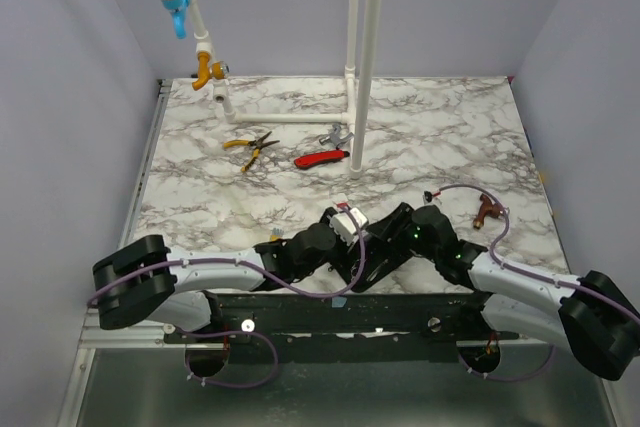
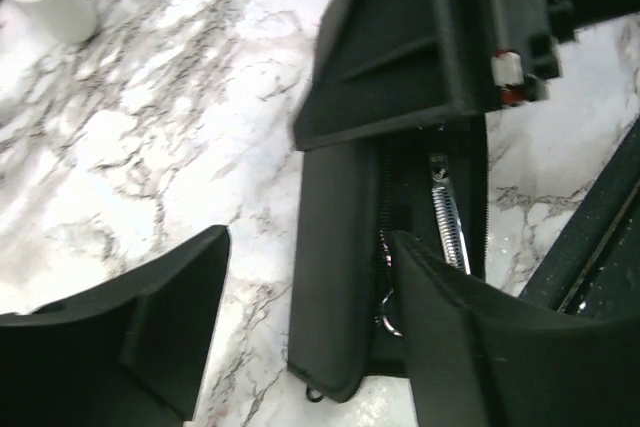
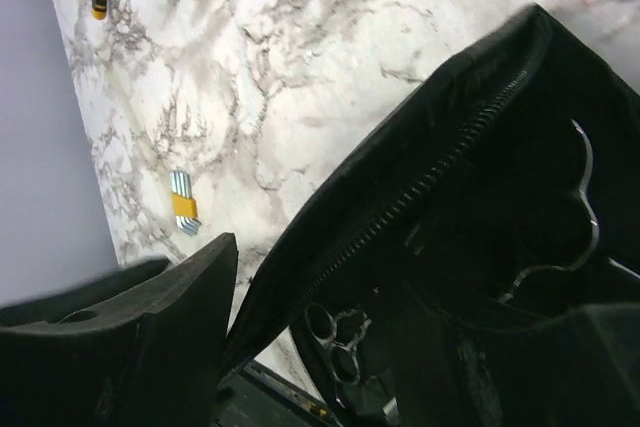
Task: Sort the hair-cutting tools
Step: Close the hairdressing tool bag at the center of the board.
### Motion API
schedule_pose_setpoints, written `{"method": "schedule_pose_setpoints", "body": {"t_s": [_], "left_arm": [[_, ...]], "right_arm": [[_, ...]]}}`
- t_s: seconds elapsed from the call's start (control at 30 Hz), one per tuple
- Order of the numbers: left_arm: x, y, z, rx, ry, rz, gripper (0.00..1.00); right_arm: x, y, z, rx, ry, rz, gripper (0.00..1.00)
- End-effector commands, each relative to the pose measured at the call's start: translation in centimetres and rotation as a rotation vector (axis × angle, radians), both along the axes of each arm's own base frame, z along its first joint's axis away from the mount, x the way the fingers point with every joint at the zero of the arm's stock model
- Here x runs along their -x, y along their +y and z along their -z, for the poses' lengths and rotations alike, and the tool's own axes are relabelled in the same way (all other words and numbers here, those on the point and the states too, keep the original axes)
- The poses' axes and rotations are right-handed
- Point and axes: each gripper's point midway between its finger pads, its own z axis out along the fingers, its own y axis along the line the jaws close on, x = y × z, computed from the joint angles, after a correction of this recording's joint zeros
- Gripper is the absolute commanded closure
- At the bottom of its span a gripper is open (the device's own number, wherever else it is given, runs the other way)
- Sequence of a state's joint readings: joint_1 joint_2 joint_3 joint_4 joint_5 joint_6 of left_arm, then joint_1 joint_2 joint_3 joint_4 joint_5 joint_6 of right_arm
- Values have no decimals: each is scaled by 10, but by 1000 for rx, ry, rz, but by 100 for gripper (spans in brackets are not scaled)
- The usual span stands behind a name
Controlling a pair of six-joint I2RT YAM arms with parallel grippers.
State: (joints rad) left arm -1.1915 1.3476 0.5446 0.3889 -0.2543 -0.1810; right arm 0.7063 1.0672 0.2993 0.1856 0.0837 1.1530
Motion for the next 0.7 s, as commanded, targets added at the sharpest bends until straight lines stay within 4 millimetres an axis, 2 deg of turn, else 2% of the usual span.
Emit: {"method": "schedule_pose_setpoints", "body": {"t_s": [0.0, 0.1, 0.2, 0.3, 0.4, 0.57, 0.67], "left_arm": [[-5, 24, -19, 33, 4, -117, 27], [0, 41, -25, 48, 32, -152, 17], [15, 54, -18, 47, 97, -129, 17], [36, 61, 0, 64, 194, -92, 17], [50, 70, 21, 82, 297, -108, 19], [54, 84, 46, 84, 391, -202, 22], [52, 90, 48, 113, 399, -248, 22]], "right_arm": [[21, -14, 20, 13, 42, -10, 43], [28, -20, 26, 18, 43, -14, 47], [32, -22, 30, 27, 41, -30, 49], [35, -23, 31, 25, 32, -46, 51], [41, -12, 22, -17, 12, -117, 49], [50, 6, 10, -107, 28, -198, 48], [48, 9, 9, -104, 35, -200, 59]]}}
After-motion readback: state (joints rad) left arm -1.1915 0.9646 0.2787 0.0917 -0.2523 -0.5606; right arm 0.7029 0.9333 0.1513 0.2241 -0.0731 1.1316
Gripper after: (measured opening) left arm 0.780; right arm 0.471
